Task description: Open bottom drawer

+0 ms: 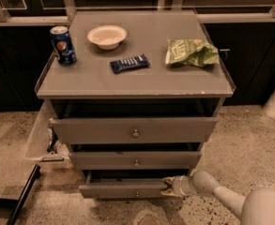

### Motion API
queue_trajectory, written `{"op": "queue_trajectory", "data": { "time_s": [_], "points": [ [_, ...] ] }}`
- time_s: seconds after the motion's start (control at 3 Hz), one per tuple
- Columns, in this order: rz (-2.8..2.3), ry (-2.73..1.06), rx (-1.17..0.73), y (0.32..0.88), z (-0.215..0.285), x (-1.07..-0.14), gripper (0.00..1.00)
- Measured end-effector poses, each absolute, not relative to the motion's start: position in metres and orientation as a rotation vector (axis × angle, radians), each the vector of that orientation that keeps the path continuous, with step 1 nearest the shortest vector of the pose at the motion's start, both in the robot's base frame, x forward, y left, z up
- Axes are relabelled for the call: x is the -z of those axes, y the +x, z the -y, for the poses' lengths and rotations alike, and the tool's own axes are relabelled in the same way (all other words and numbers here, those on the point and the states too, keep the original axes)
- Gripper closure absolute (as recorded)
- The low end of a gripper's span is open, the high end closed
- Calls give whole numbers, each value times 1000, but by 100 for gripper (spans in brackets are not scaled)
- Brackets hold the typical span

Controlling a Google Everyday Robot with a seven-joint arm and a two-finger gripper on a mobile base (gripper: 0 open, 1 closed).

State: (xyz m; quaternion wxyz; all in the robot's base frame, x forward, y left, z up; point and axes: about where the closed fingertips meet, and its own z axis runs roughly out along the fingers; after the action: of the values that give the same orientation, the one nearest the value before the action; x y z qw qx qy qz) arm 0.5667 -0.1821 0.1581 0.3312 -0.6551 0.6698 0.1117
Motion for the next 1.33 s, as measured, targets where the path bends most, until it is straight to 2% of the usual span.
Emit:
{"op": "queue_trajectory", "data": {
  "time_s": [0.33, 0.67, 1.0, 1.33],
  "points": [
    [-1751, -1712, -292, 567, 182, -160, 95],
    [-1745, -1719, -303, 558, 182, -161, 100],
    [-1738, -1729, -317, 544, 182, -161, 100],
    [-1738, -1729, -317, 544, 182, -161, 81]
  ]
}}
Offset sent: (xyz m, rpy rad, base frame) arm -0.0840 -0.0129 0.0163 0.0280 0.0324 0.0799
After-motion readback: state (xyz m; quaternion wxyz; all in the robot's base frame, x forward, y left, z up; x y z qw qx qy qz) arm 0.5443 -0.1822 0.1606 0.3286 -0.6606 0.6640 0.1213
